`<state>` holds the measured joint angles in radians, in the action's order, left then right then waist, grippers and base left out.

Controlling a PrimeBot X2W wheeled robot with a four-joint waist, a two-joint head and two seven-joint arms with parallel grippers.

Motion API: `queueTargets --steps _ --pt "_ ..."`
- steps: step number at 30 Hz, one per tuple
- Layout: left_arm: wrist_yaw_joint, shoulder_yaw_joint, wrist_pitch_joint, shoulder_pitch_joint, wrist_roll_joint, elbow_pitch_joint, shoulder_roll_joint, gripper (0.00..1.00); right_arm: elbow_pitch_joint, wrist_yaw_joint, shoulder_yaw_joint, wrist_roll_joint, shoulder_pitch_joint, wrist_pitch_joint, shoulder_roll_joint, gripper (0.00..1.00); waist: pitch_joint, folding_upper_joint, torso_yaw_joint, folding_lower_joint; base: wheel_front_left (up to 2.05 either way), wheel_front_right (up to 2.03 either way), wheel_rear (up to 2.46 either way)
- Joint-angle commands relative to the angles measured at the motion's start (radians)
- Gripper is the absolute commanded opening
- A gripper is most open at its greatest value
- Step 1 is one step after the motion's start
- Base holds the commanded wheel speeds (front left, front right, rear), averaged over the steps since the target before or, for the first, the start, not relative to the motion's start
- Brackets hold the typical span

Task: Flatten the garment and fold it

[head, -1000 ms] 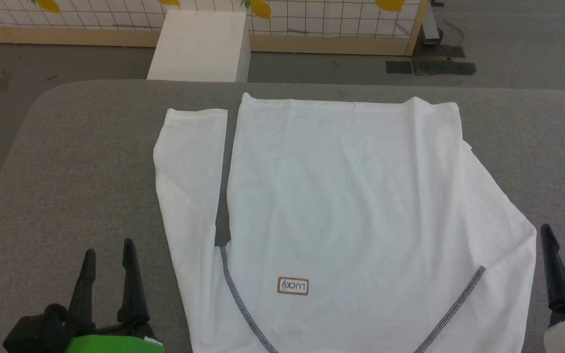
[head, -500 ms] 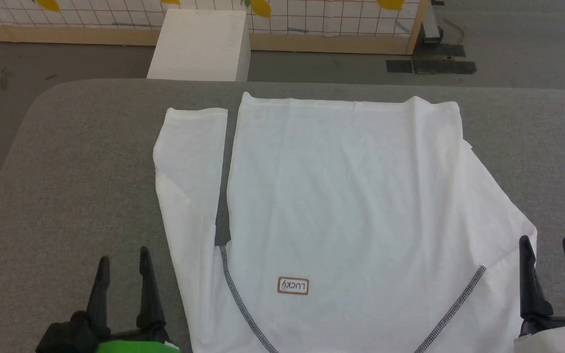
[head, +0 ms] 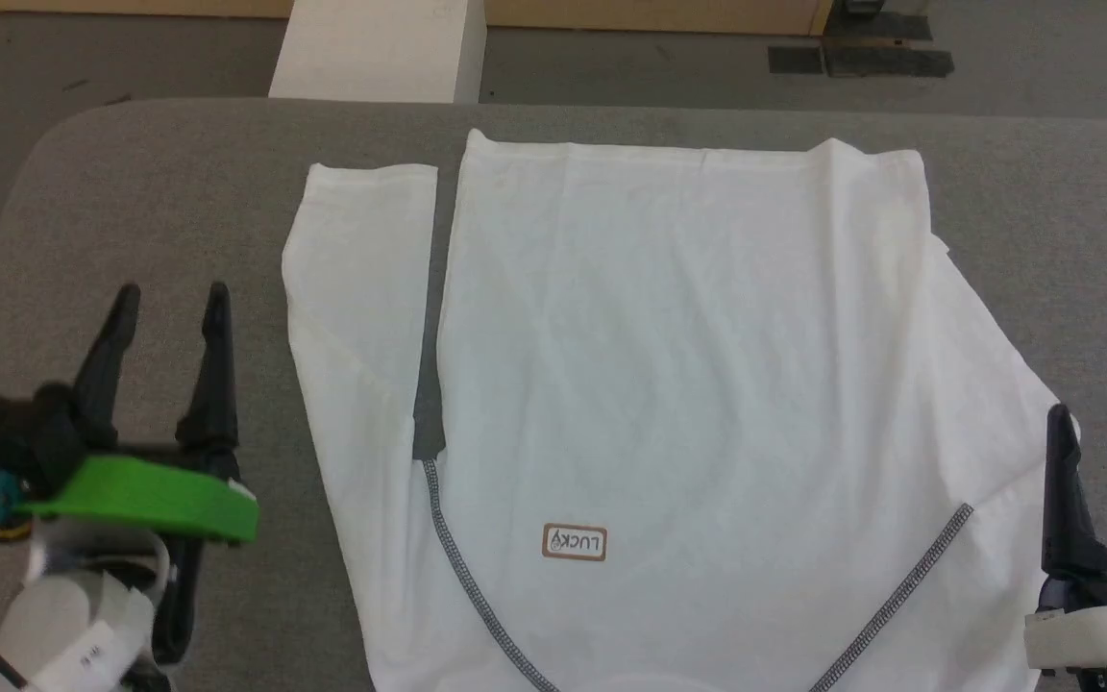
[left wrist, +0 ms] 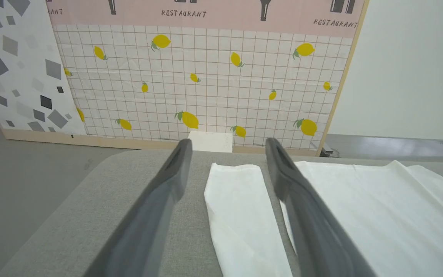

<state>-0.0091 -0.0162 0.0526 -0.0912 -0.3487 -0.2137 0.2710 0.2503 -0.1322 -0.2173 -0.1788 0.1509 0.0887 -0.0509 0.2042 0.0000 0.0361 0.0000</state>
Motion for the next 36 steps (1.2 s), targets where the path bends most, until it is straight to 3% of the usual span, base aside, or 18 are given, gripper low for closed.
queueTargets --steps 1,10,20,29,36 --pt "-0.013 0.009 -0.042 -0.067 -0.024 0.005 0.021 1.00 0.017 0.002 0.003 0.004 -0.026 0.009 0.001 1.00 0.049 0.0000 -0.003 0.0000 0.00 0.00 0.00" --pt "-0.039 0.037 -0.315 -0.428 -0.091 0.108 0.154 1.00 0.103 0.002 0.026 0.022 -0.093 0.009 0.001 1.00 0.211 0.0000 -0.024 0.0000 0.00 0.00 0.00" --pt "-0.064 -0.008 -0.506 -0.733 -0.128 0.296 0.217 1.00 0.154 0.002 0.058 0.074 -0.161 0.005 0.001 1.00 0.365 0.0000 -0.049 0.0000 0.00 0.00 0.00" --pt "-0.089 -0.089 -0.620 -0.845 -0.124 0.416 0.243 1.00 0.183 0.002 0.075 0.092 -0.201 0.002 0.001 1.00 0.456 0.0000 -0.073 0.0000 0.00 0.00 0.00" --pt "-0.073 -0.093 -0.678 -0.851 -0.135 0.469 0.256 1.00 0.176 0.002 0.074 0.087 -0.211 0.008 0.001 1.00 0.505 0.0000 -0.100 0.0000 0.00 0.00 0.00"
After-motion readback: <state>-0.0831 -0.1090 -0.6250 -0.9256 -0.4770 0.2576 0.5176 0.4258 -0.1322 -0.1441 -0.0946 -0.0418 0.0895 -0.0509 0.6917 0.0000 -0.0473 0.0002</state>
